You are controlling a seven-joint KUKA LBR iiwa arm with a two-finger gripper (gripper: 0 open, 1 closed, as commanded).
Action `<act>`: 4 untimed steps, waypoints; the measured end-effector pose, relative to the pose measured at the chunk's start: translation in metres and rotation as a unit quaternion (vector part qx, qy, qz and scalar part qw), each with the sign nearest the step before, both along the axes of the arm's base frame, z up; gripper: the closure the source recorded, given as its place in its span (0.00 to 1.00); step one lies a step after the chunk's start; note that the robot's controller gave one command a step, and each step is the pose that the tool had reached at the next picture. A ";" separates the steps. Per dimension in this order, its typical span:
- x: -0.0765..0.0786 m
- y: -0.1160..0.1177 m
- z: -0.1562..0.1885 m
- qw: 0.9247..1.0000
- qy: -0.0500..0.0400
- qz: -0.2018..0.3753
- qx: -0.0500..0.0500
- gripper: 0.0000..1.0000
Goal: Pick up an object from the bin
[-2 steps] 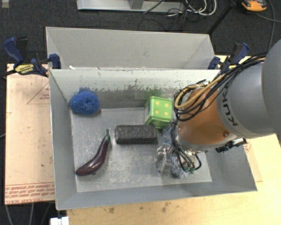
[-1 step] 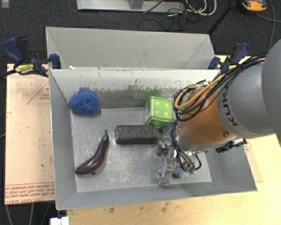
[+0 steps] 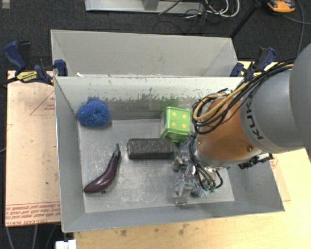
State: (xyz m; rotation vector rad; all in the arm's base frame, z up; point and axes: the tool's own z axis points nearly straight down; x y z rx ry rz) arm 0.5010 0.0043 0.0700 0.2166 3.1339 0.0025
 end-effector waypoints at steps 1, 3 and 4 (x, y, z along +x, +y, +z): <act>0.027 -0.036 0.036 1.000 0.001 0.020 0.000 0.00; 0.028 -0.068 0.035 0.999 -0.006 0.032 -0.001 0.00; 0.011 -0.072 0.002 0.997 0.002 0.076 0.000 1.00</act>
Offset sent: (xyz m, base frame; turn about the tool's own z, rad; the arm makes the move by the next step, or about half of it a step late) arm 0.0454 -0.0636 0.0562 -0.1042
